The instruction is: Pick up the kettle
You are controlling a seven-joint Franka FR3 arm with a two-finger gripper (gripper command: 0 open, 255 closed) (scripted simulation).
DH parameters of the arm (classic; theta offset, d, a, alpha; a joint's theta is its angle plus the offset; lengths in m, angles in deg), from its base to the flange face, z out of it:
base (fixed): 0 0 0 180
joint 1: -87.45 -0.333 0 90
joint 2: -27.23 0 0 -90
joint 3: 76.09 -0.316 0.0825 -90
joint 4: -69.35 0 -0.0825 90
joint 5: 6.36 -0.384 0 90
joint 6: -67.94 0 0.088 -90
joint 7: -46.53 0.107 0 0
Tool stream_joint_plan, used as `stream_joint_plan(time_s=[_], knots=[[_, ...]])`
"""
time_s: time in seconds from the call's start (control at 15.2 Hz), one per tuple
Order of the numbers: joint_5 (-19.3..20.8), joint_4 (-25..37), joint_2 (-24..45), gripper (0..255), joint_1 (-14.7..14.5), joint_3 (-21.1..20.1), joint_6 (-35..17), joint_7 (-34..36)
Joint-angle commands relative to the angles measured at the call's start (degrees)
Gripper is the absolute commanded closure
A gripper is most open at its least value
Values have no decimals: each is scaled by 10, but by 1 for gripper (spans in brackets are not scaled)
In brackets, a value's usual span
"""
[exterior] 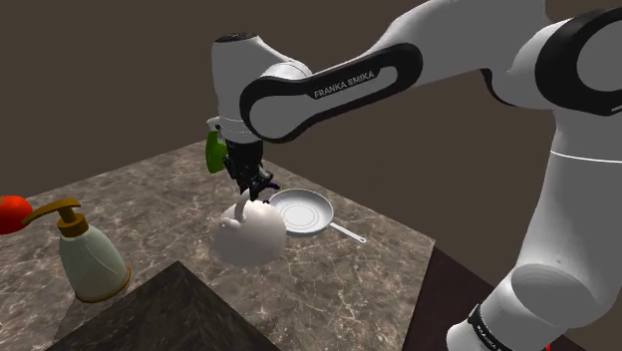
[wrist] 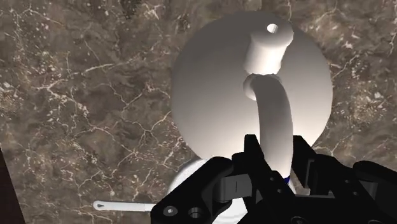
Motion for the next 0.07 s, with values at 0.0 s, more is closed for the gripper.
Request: stream_joint_plan(time_s=[0.0], knots=[[0,4,0,255,-1,0,3,-1]])
